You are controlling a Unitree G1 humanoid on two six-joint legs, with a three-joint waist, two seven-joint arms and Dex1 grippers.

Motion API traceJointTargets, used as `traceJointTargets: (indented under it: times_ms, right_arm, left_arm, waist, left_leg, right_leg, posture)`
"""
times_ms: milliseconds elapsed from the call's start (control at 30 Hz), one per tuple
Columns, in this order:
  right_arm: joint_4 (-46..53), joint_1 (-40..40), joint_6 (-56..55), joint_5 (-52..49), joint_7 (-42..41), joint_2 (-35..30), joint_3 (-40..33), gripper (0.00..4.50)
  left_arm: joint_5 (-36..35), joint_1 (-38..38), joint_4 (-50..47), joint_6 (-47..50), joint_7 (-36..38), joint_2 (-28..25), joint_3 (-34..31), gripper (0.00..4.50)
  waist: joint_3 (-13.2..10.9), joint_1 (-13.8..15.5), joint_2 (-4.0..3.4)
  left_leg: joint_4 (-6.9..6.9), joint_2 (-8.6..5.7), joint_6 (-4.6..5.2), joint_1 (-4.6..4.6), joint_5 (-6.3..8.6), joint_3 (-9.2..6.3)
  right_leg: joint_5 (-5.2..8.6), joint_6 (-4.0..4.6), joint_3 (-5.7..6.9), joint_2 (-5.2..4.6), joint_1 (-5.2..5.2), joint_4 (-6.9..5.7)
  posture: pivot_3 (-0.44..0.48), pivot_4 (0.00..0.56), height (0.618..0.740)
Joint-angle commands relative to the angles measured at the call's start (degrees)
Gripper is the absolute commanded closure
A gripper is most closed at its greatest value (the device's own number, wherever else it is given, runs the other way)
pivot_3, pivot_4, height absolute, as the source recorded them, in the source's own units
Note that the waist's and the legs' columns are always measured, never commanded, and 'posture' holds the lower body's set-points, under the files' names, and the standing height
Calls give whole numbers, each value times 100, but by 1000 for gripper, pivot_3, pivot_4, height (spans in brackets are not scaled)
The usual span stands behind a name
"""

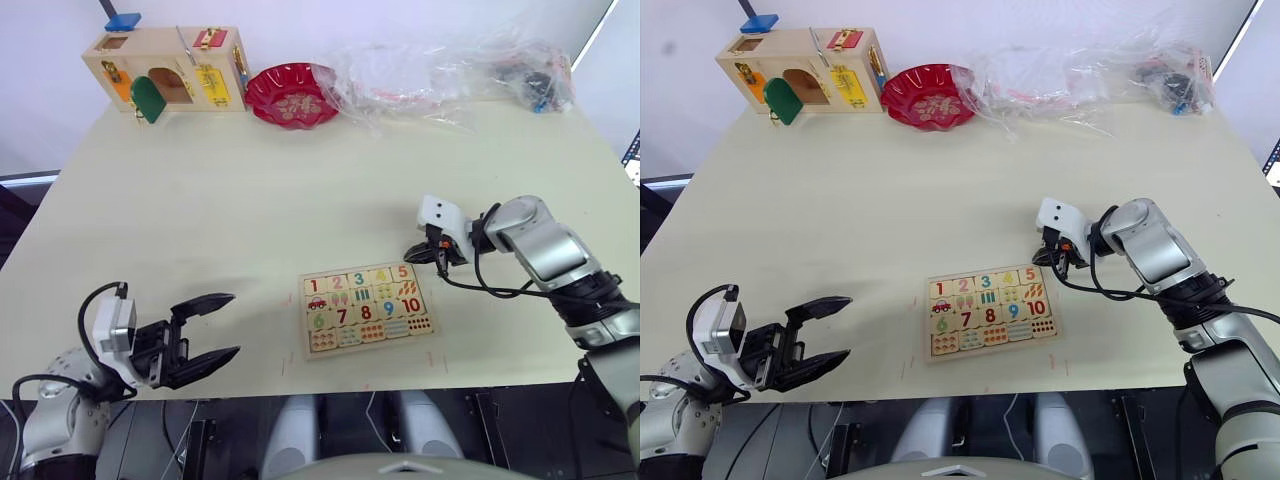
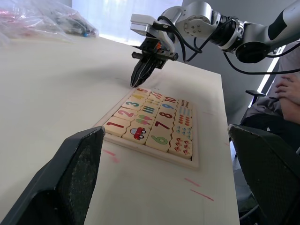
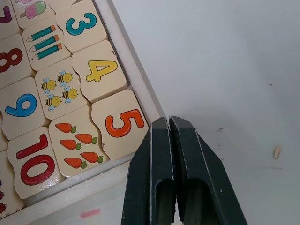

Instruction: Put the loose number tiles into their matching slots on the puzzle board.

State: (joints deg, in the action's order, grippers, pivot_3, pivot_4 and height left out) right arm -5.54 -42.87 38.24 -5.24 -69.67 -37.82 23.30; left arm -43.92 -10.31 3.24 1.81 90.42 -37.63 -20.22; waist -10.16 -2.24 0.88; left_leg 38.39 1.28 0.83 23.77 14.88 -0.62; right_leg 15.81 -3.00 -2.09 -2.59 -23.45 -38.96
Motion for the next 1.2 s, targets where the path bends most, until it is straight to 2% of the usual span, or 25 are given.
traceJointTargets:
  times_ms: [33,600,800,967,1067,1167,1200]
  right_arm:
    - [116,-69,-28,-7,-83,-3,5,4446]
    - [357,24,78,-40,-190,-61,21,4446]
    - [671,263,-161,-453,145,-98,-841,4446]
    - [1651,1399,-667,-1472,420,26,-2357,4446]
    - [2196,2245,-194,-2247,375,-126,-3139,4446]
    - [2750,3559,-225,-2488,410,-362,-3888,3594]
    - [2926,3919,-282,-2596,414,-386,-4115,3108]
  left_arm:
    - [-28,-48,-170,-91,53,7,-140,0]
    - [-15,-15,-125,-94,65,-6,-120,0]
    - [-64,-113,-265,86,-247,44,-159,0]
    - [-97,-289,-585,385,-809,130,-196,0]
    - [-91,-368,-768,569,-1193,179,-222,0]
    - [101,-485,-908,670,-1640,207,-222,0]
    - [124,-544,-973,745,-1765,212,-219,0]
  waist:
    - [0,0,0]
    - [0,0,0]
    - [0,6,0]
    - [3,59,6]
    - [3,62,6]
    - [9,115,12]
    - [9,140,13]
  left_leg:
    - [0,0,0,0,0,0]
    - [0,0,0,0,0,0]
    - [0,0,0,1,0,0]
    - [-1,1,0,4,0,-8]
    - [-1,1,0,3,0,-10]
    - [6,0,1,-18,0,-14]
    - [6,0,1,-16,0,-15]
  right_leg:
    - [0,0,0,0,0,0]
    - [0,0,0,0,0,0]
    - [0,0,0,0,0,1]
    - [0,-1,7,-2,4,7]
    - [0,-1,7,-2,6,5]
    - [-1,-2,9,0,29,3]
    - [-1,-3,11,0,30,5]
  posture:
    - [0,150,740]
    - [0,150,740]
    - [0,150,740]
    - [0,150,740]
    - [0,150,740]
    - [0,150,740]
    - [0,150,740]
